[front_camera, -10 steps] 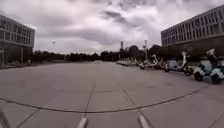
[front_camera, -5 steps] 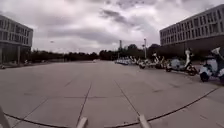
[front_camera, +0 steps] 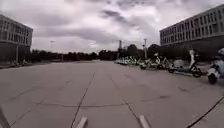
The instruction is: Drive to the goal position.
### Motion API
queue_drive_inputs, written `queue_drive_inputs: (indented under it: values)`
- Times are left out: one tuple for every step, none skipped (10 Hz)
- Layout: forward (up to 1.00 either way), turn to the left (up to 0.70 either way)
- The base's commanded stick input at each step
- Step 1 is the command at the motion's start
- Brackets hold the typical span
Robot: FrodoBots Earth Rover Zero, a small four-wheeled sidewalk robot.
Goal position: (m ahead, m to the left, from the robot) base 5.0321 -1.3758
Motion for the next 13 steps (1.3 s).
queue_drive_inputs:
  values:
    - [0.70, 0.01]
    - [0.70, 0.01]
    - [0.70, 0.01]
    - [0.70, 0.01]
    - [0.70, 0.01]
    - [0.70, 0.01]
    - [0.70, 0.01]
    - [0.70, 0.01]
    - [0.70, 0.01]
    - [0.70, 0.01]
    - [0.70, 0.01]
    - [0.70, 0.01]
    - [0.70, 0.01]
